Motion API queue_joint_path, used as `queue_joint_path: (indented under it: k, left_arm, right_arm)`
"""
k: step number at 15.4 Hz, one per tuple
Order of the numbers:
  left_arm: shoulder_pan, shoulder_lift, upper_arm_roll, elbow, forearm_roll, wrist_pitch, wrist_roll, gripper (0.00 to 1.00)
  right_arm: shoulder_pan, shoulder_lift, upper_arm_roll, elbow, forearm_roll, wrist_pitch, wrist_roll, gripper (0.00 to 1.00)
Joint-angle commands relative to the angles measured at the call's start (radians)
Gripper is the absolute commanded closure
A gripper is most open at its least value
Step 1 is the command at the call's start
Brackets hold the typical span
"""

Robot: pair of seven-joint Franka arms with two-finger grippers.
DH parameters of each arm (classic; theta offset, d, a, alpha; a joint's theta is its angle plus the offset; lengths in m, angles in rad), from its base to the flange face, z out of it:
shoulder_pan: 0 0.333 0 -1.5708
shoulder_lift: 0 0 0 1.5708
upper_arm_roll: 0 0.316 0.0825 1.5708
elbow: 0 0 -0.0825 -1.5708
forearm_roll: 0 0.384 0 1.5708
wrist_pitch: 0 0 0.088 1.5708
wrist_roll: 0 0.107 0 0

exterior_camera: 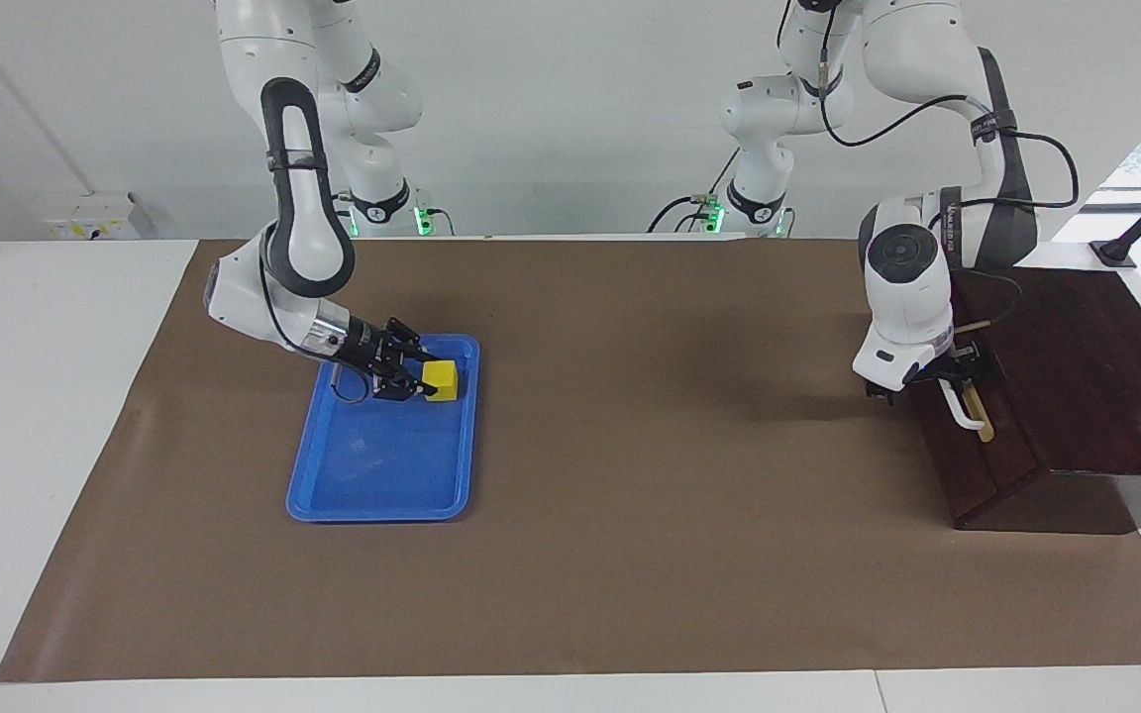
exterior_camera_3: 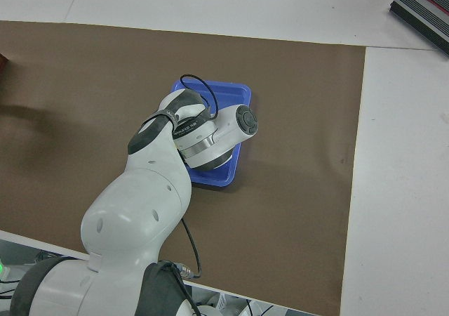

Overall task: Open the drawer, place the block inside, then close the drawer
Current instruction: 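Close the right gripper on the yellow block while the left gripper grips the handle, then lift the yellow block with the right gripper while the left gripper pulls the drawer open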

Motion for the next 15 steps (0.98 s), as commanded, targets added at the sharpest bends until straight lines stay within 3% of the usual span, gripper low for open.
queue_joint_path:
  k: [1,6,11,15]
  left_arm:
    - [0.014,-0.005,-0.008,-0.016,-0.013,0.038,0.049,0.0]
    - [0.01,0.0,-0.008,-0.007,-0.131,0.052,0.082,0.0]
    - [-0.001,0.01,-0.008,0.005,-0.245,0.053,0.089,0.0]
    - [-0.019,0.015,-0.009,0.021,-0.28,0.049,0.089,0.0]
  right_arm:
    - [0.003,0.002,0.001,0.039,0.026,0.01,-0.009,1.0]
    - [0.032,-0.003,0.004,0.179,-0.061,-0.059,0.144,1.0]
    - [0.017,-0.008,0.001,0.347,-0.13,-0.203,0.259,1.0]
    - [0.015,-0.007,-0.003,0.462,-0.178,-0.296,0.353,1.0]
